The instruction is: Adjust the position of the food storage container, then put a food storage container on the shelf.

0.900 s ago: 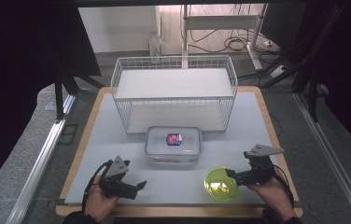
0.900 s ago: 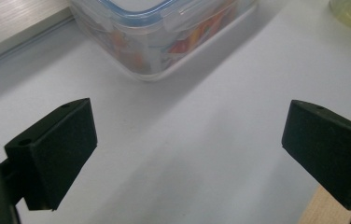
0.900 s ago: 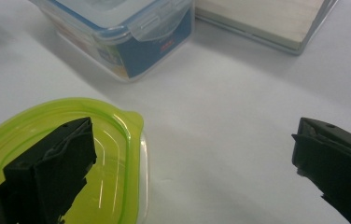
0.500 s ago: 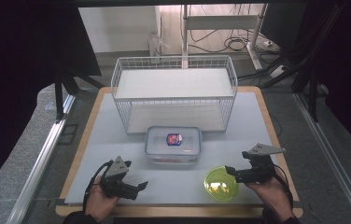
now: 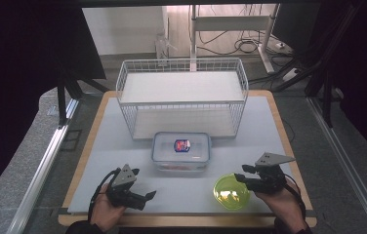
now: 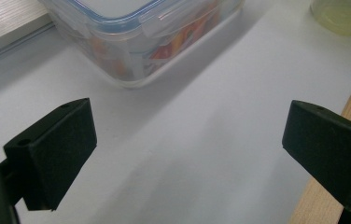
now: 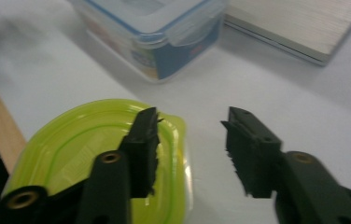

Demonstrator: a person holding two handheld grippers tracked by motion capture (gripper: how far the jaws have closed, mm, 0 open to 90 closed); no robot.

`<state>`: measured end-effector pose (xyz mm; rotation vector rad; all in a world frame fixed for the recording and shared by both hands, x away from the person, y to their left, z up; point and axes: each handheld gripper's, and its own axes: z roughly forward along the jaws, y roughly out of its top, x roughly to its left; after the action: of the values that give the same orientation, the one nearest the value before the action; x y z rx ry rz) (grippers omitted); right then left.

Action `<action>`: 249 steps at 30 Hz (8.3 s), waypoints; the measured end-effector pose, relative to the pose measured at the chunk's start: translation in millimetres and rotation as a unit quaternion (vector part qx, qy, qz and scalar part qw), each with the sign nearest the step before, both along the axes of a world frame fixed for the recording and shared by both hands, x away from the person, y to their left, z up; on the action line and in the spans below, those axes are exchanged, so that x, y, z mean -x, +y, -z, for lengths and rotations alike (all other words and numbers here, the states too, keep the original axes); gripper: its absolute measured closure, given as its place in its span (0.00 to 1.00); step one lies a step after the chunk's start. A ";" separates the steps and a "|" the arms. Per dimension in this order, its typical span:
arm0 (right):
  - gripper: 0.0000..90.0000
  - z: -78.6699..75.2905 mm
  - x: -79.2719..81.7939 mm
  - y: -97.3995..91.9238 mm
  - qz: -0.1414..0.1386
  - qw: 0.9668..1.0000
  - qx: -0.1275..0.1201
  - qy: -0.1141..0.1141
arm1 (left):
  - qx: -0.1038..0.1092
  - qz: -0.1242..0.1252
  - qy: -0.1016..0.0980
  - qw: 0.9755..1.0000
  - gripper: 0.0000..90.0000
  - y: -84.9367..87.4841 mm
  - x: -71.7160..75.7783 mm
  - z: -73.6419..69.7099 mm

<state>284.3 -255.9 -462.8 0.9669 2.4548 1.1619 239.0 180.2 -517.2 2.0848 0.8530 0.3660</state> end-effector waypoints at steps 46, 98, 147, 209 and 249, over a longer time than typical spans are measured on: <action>1.00 14.3 39.5 51.6 -0.177 0.981 0.053 0.065 | -0.022 0.021 -0.005 1.000 0.03 -5.3 0.5 3.7; 1.00 13.7 -51.5 -16.4 -0.018 0.999 0.020 0.041 | -0.057 0.014 0.013 0.998 0.04 -13.8 -3.5 10.6; 1.00 32.2 -83.2 89.0 0.033 0.997 0.072 0.016 | -0.030 -0.087 0.040 0.995 1.00 -7.0 -109.9 1.6; 1.00 28.5 -33.0 66.5 -0.007 0.995 0.097 0.006 | -0.067 -0.052 0.044 0.995 1.00 -26.9 -46.2 -7.3; 0.11 14.4 -16.9 37.4 -0.054 0.998 0.001 -0.013 | 0.026 -0.033 0.002 0.999 0.03 5.2 -29.2 -11.7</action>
<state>301.2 -218.5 -477.2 0.8244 2.5144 1.1979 268.3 185.5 -505.4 2.0131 0.9263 0.3719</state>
